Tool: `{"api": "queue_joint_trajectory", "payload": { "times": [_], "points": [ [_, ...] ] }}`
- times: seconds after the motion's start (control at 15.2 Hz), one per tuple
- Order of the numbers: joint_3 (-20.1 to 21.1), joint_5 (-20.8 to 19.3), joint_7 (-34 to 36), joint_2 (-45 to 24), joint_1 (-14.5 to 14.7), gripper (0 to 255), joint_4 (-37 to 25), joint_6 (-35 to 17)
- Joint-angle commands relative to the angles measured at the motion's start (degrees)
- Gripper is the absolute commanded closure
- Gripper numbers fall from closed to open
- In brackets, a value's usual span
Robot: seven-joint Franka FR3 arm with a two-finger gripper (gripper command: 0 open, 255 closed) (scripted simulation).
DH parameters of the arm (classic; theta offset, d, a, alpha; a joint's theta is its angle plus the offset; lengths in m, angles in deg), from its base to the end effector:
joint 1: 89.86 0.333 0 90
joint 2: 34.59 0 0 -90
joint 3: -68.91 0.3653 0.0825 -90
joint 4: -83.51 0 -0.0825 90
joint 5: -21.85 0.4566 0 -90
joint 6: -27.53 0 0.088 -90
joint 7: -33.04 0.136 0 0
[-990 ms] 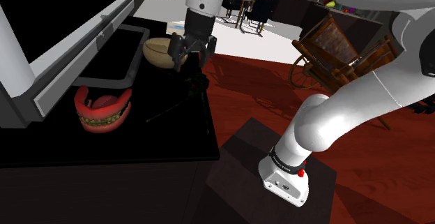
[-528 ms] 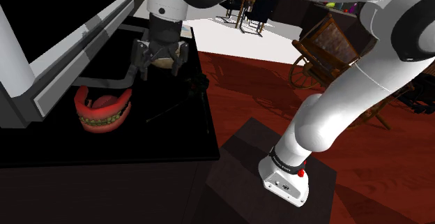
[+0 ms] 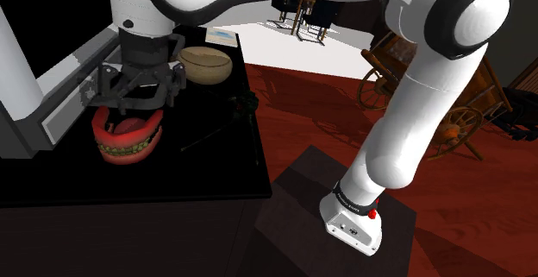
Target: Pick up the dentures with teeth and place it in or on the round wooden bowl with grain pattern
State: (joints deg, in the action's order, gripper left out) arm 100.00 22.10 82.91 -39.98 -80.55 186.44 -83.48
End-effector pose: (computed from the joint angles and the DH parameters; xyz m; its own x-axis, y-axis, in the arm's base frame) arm 0.5145 0.4260 0.5008 0.9856 -0.1693 -0.0015 -0.1688 -0.9824 -0.0800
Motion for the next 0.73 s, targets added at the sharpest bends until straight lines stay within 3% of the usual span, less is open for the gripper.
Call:
{"api": "queue_joint_trajectory", "payload": {
  "times": [0.0,0.33,0.66],
  "points": [
    [0.7,-3.2,3.2,-5.1,1.7,0,-4.8,0.4],
    [0.4,-10.2,9.2,-17.5,7.8,0,-18.5,3.4],
    [0.1,-10.7,9.6,-18.3,7.9,0,-15.8,0.0]
  ]
}}
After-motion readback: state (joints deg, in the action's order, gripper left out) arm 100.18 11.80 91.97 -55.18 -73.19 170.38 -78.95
